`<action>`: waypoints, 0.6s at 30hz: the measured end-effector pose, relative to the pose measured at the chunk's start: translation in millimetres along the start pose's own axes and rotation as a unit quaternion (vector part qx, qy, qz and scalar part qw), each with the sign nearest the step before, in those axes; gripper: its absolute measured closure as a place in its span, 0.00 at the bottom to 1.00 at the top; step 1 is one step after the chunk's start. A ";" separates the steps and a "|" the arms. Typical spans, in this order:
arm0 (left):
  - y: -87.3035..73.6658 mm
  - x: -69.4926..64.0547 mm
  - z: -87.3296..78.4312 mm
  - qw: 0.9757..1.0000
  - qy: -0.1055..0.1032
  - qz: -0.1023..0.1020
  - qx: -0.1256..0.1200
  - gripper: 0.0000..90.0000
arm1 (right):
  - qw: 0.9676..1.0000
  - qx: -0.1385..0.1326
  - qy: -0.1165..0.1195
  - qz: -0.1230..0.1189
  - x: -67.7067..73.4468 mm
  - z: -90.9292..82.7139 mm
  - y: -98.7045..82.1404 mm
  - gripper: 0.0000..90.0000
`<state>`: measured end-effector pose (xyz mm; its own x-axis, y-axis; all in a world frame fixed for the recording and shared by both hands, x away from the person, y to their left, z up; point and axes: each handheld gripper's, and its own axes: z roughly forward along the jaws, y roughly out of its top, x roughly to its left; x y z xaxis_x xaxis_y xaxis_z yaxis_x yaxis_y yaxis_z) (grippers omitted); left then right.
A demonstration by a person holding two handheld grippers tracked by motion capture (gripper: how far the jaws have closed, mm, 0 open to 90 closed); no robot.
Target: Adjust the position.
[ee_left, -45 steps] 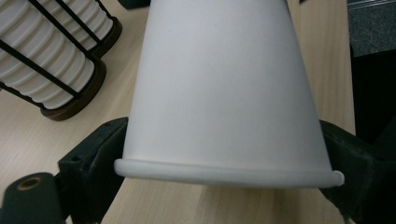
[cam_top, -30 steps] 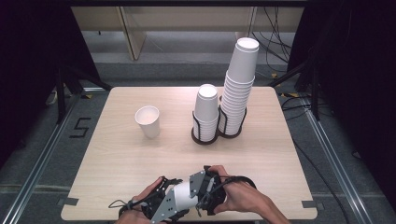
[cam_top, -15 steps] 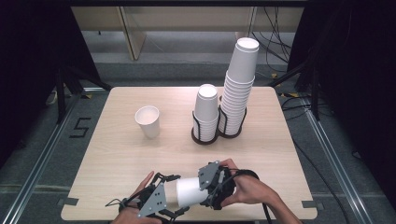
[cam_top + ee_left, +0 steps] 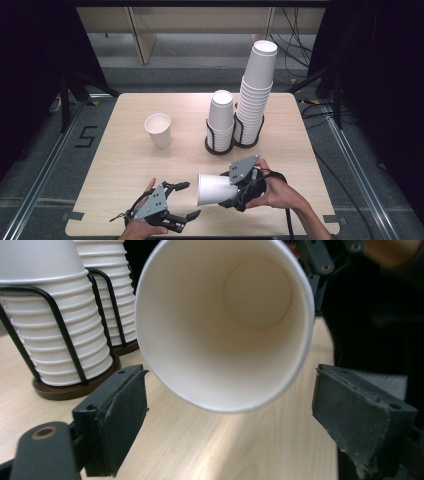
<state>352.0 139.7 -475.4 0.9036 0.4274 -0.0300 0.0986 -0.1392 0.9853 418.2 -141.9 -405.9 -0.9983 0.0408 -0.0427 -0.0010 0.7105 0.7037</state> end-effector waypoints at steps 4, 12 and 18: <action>1.1 2.7 -1.2 0.999 -0.004 -0.045 -0.014 0.16 | 1.000 -0.028 0.010 0.010 -1.0 -2.8 -0.5 0.24; 2.0 3.1 -0.4 0.997 -0.008 -0.068 -0.024 0.13 | 0.999 -0.046 0.024 -0.001 2.1 4.6 2.3 0.24; 1.5 2.5 3.3 0.997 -0.004 -0.077 -0.024 0.00 | 0.998 -0.054 0.042 0.001 3.9 8.4 2.3 0.24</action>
<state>355.8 137.7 -474.5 0.8827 0.4330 -0.1827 0.2162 -0.0289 0.9759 414.8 -134.2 -410.4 -0.9997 -0.0202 0.0140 -0.0018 0.6303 0.7763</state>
